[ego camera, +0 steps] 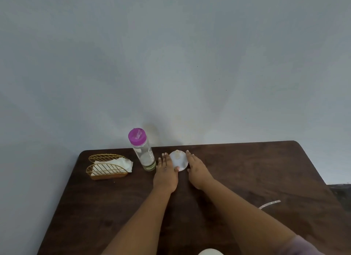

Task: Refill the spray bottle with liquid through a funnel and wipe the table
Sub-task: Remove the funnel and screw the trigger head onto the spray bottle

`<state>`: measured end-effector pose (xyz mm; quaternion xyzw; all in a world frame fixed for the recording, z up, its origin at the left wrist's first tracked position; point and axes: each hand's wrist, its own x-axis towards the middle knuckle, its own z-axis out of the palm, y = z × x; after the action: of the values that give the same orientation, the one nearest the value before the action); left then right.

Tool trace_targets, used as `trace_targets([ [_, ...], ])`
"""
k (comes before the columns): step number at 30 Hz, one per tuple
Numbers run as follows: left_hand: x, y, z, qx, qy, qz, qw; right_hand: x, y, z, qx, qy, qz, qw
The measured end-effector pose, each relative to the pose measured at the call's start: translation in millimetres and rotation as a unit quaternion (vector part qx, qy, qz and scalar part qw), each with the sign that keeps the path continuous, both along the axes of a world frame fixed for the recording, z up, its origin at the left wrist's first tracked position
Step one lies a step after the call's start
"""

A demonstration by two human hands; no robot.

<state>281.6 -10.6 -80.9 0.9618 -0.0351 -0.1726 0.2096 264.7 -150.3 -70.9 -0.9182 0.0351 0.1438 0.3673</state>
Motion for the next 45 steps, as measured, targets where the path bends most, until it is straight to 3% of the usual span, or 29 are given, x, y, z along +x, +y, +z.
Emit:
trace_targets([
  [3,-18.5,2.1,10.8,-0.033,-0.019,0.023,0.999,-17.9,-9.7,12.3,0.022,-0.059,-0.073,0.995],
  [8,-88.9,4.7,38.1,-0.1,-0.018,0.035,0.994,-92.0,-51.2,30.6,-0.018,-0.12,-0.2,0.972],
  [15,-168.2,20.9,63.0,-0.154,0.008,-0.015,0.988,-224.4,-79.6,46.2,-0.096,-0.112,-0.266,0.953],
  [18,-185.5,33.7,71.5,-0.149,-0.01,-0.011,0.989,-266.9,-74.9,53.0,-0.148,-0.056,-0.295,0.942],
  [22,-204.1,48.2,84.6,-0.164,-0.041,-0.001,0.986,-316.2,-57.6,51.2,-0.21,0.096,-0.275,0.933],
  [26,-223.8,55.5,96.3,-0.186,-0.063,-0.017,0.98,-346.3,-44.0,40.5,-0.218,0.125,-0.266,0.931],
  [36,-258.8,74.5,97.7,-0.161,-0.079,-0.019,0.984,-382.2,-34.1,18.4,-0.274,0.104,-0.201,0.935],
  [40,-272.7,68.1,97.5,-0.161,-0.071,-0.015,0.984,-391.1,-35.3,14.5,-0.231,0.097,-0.187,0.95],
  [45,-287.9,56.3,97.2,-0.171,-0.075,-0.005,0.982,-391.8,-36.5,40.2,-0.166,0.021,-0.21,0.963],
])
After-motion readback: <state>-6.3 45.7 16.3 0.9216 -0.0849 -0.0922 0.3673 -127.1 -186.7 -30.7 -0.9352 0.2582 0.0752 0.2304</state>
